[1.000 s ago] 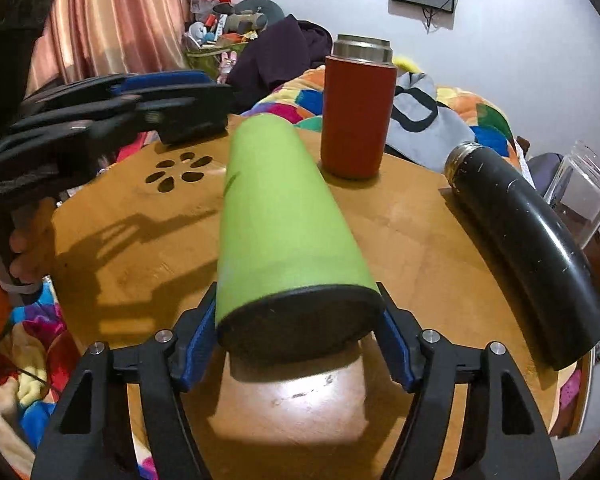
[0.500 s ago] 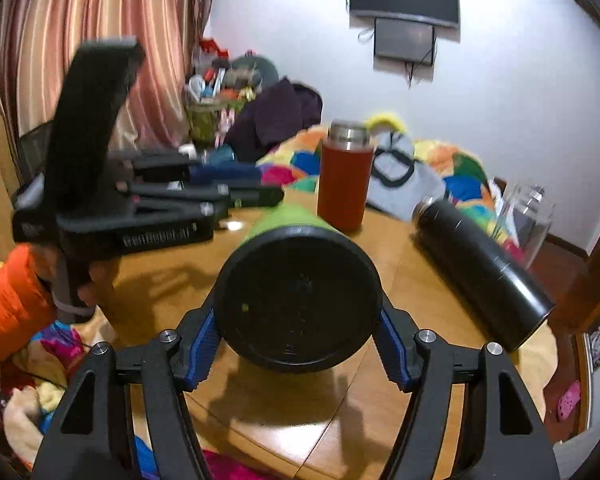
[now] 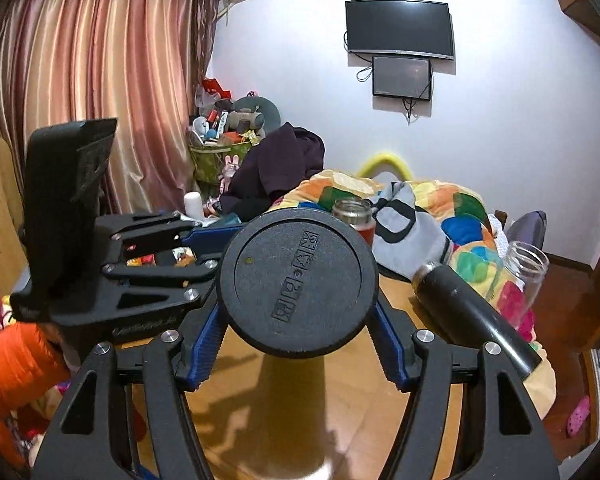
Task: Flip cup upside down
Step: 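Swing the tumbler upright, black cap up, with the right gripper, then set the tumbler on the table and open the right gripper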
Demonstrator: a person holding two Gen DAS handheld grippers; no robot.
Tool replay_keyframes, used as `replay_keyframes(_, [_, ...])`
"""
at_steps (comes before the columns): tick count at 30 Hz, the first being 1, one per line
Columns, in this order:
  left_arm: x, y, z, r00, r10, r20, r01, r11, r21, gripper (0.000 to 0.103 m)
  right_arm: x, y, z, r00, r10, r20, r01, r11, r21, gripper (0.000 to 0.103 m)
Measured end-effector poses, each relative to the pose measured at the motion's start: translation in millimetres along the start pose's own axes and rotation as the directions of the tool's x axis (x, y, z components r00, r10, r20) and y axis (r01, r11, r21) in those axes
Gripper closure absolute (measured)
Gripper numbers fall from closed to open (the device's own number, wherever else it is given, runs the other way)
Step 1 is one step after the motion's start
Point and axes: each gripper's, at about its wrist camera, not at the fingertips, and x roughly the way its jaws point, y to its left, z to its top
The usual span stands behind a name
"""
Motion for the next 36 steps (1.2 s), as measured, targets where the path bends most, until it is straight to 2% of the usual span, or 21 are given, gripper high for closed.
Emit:
replay_keyframes(11, [12,28,0,0.999,0.044,-0.023,-0.046,0.997,-0.068,0.074,44,-4,31,0.999,0.012,-0.038,-0.011,0.999,0.036,0.04])
replay_keyframes(18, [23,42,0,0.998,0.056,-0.033,-0.059,0.993,-0.101,0.075,65,-11,39,0.998,0.021,-0.055,-0.017,0.998,0.068,0.04])
replay_keyframes(30, [26,50,-5,0.997,0.057,-0.044,-0.063,0.988,-0.138,0.075,69,0,42,0.999,-0.001,-0.051,0.004,0.999,0.052,0.04])
replay_keyframes(36, [21,47,-5,0.996,0.076,-0.046,-0.081,0.989,-0.125,0.072,65,0,39,0.998,0.024,-0.051,-0.02,0.998,0.065,0.04])
